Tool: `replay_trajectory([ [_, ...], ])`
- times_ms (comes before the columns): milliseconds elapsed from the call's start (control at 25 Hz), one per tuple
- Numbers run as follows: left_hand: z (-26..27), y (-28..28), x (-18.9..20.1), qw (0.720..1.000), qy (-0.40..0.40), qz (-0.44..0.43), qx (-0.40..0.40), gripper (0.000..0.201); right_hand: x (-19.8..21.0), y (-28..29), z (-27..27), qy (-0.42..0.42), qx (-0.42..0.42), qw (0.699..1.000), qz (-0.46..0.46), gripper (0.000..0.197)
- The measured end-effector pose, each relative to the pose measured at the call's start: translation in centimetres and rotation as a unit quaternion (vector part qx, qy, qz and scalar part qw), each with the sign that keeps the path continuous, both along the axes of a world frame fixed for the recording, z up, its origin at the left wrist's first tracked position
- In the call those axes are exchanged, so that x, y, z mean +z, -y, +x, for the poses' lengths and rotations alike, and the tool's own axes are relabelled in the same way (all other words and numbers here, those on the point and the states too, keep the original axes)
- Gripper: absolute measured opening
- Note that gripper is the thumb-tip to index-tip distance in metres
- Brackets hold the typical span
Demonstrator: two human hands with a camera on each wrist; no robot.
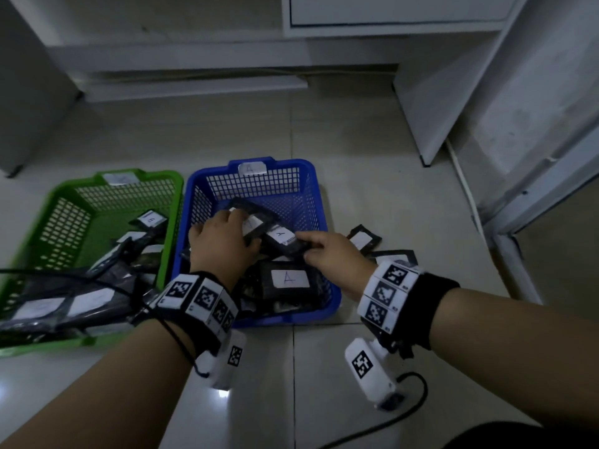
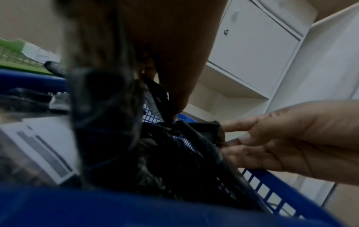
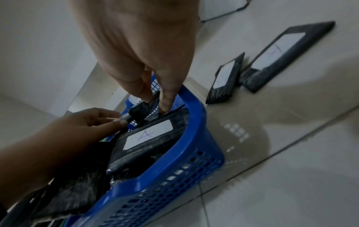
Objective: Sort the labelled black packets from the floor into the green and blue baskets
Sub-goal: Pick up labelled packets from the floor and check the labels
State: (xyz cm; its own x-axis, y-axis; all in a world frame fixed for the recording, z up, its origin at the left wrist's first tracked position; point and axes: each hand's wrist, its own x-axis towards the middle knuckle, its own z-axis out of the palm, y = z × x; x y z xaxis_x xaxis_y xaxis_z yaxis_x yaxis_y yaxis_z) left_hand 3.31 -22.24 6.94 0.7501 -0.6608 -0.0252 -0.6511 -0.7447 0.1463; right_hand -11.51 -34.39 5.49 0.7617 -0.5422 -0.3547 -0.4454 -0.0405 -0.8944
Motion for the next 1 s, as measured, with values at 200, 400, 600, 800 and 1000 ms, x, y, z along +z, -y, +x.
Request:
replay_trajectory([
  [200,-1.0,1.3,0.3,1.0,0.009,0.015,-0.016,0.042,0.2,2.2,-2.3,0.032,-0.03,0.999,-0.002,0.039],
  [400,-6.9,6.5,0.6,0.986,-0.013,-0.102,-0.134,0.025,-1.2,7.4,-6.9,-0.019,-0.163,0.978,-0.129,0.022],
  [600,-11.1,11.4,-2.5,0.975,-0.035,-0.042,-0.215,0.03,-5.2,11.3,-10.4,-0.186,-0.03,0.935,-0.302,0.039],
  [800,-12.4,15.0,-4.6,0.963,0.017,0.141,-0.23,0.06,-8.2,11.8,-11.6,-0.189,0.092,0.915,-0.346,0.056],
  [1000,-13.6,16.1,-5.4,0.953,0.012,0.222,-0.205,0.072,-8.3,11.3,-12.7,-0.206,0.095,0.908,-0.353,0.054],
])
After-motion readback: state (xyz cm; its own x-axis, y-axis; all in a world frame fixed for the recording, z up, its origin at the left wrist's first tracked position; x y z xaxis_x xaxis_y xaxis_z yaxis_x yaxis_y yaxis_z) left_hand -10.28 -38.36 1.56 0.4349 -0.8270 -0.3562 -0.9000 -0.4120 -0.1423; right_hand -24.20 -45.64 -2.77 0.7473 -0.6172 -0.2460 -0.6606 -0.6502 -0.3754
